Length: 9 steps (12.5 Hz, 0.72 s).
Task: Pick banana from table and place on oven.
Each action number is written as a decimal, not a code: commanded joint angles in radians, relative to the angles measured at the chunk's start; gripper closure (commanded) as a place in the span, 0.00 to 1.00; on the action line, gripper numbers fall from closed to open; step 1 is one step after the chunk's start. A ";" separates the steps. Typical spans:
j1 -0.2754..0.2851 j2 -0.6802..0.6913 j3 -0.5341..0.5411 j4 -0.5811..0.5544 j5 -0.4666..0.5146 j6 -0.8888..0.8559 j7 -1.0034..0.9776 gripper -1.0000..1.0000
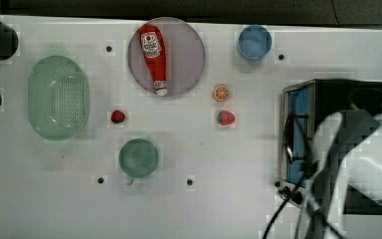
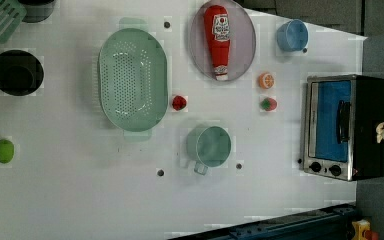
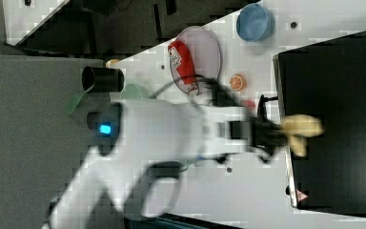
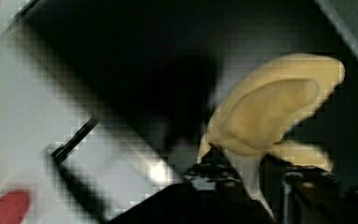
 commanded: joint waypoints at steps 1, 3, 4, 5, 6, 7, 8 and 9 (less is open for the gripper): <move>0.005 -0.029 -0.028 0.014 0.050 0.034 -0.196 0.79; -0.002 -0.003 -0.031 0.015 0.080 0.040 -0.198 0.75; -0.003 0.002 -0.031 0.016 0.080 0.053 -0.214 0.65; -0.002 0.003 -0.030 0.017 0.080 0.068 -0.236 0.54; 0.000 0.001 -0.029 0.020 0.080 0.069 -0.254 0.43; 0.000 -0.002 -0.029 0.023 0.080 0.065 -0.254 0.31; 0.002 -0.007 -0.028 0.025 0.080 0.063 -0.254 0.20; 0.006 -0.011 -0.026 0.030 0.079 0.063 -0.254 0.08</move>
